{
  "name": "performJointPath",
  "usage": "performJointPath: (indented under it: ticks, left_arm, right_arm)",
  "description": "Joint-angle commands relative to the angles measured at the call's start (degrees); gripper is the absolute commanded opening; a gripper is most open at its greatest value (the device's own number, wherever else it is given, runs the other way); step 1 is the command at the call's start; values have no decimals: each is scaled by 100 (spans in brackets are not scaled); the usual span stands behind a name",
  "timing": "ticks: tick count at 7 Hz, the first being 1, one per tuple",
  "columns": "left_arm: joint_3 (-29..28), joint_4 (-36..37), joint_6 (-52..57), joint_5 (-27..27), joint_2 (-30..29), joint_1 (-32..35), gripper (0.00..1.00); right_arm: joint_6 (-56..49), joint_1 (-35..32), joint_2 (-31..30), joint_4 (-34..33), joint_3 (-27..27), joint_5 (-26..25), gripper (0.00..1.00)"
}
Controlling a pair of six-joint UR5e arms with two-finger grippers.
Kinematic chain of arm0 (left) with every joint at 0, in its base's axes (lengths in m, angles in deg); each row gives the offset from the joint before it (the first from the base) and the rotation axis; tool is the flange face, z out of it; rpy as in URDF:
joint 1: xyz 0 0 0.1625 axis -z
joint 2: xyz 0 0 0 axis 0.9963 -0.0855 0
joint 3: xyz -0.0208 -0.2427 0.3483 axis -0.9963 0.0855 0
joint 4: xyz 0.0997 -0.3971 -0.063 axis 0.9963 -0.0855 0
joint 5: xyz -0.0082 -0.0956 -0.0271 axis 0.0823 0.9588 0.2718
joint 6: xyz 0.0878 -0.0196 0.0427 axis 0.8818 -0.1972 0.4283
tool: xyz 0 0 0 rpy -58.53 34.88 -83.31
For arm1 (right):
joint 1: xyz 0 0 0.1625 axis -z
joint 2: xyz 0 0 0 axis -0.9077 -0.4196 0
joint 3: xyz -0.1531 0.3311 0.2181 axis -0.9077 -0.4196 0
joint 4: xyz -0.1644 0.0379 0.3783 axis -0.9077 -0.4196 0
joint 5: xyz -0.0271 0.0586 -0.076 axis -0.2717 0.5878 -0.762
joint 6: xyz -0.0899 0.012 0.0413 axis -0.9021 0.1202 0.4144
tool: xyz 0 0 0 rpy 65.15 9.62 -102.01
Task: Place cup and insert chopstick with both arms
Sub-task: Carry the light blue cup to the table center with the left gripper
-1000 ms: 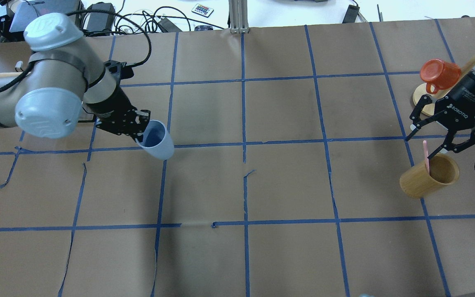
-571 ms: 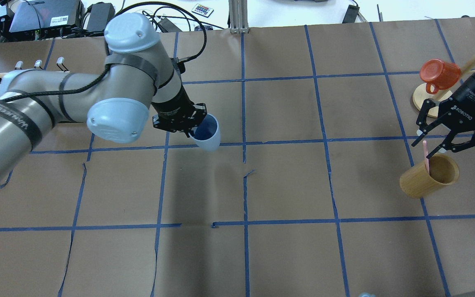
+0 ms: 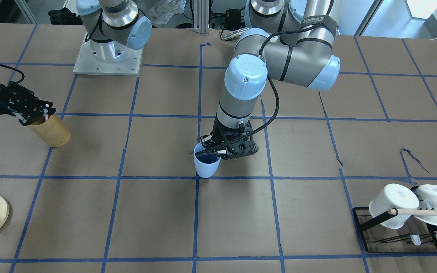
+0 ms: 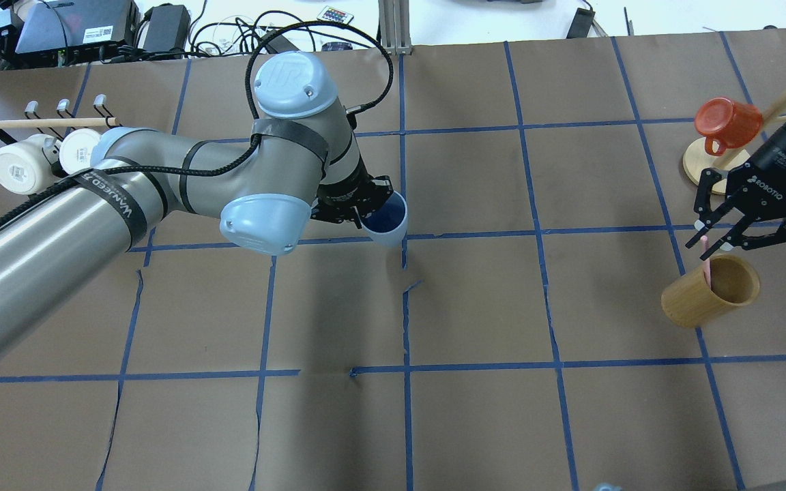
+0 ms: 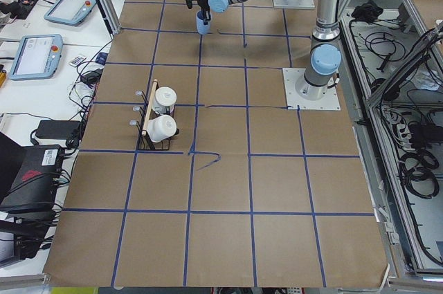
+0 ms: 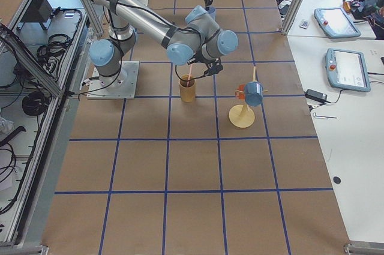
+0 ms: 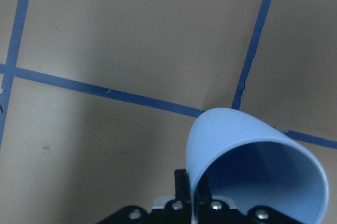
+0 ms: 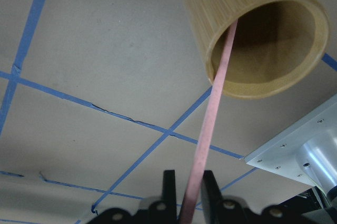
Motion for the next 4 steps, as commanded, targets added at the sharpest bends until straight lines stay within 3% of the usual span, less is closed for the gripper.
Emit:
performJointPath:
  ticks: [1, 4]
  left_arm:
    - [-3, 166, -1, 17, -172, 54, 0]
    - [-38, 176, -79, 25, -278, 177, 0]
  right_arm:
    - [9, 6, -25, 131, -49, 9, 7]
    - [0, 313, -42, 901, -470, 9, 7]
